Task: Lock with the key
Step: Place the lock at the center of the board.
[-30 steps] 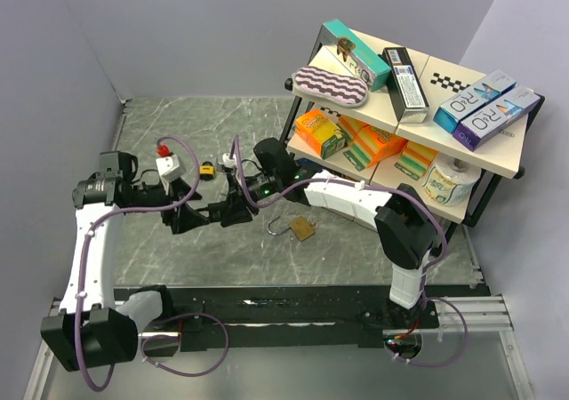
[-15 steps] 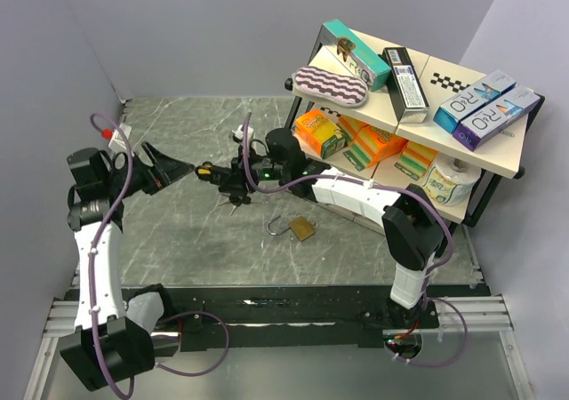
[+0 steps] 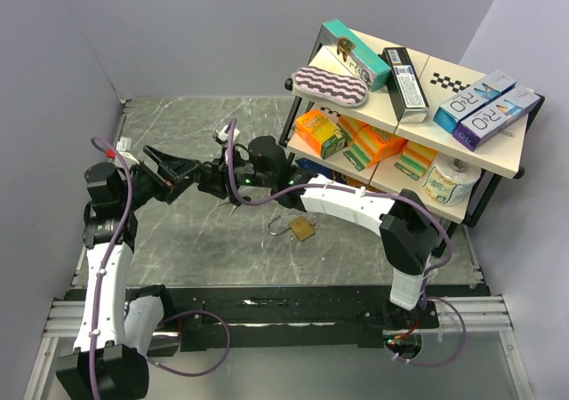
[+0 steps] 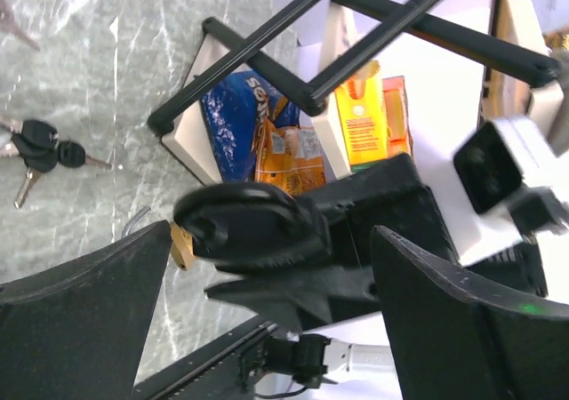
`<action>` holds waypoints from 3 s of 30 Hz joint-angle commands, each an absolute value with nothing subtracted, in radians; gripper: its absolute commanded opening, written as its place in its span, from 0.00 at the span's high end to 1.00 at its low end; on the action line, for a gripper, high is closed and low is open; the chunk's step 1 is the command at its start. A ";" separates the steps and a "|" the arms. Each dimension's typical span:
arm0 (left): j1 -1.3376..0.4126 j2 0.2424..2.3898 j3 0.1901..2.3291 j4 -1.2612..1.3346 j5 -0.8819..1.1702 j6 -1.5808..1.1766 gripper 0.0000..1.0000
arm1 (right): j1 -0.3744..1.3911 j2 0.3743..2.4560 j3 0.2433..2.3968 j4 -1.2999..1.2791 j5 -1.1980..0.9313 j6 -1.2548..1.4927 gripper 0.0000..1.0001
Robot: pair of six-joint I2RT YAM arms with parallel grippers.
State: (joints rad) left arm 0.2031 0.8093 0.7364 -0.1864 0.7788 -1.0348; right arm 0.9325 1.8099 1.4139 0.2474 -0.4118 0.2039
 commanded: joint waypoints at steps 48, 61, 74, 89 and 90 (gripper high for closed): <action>-0.103 1.377 1.002 -0.646 0.269 -0.293 0.99 | 0.923 1.450 0.996 -0.090 -0.551 -0.268 0.01; -0.135 1.710 1.167 -0.721 0.140 -0.301 0.99 | 0.851 1.388 0.942 -0.100 -0.589 -0.250 0.01; -0.143 1.824 1.206 -0.739 0.054 -0.311 0.52 | 0.830 1.385 0.922 -0.083 -0.609 -0.261 0.01; -0.141 1.662 1.230 -0.739 0.078 -0.290 0.14 | 0.787 1.385 0.971 -0.256 -0.607 -0.409 0.01; -0.140 1.640 1.232 -0.735 0.090 -0.290 0.12 | 0.767 1.379 0.971 -0.271 -0.609 -0.432 0.01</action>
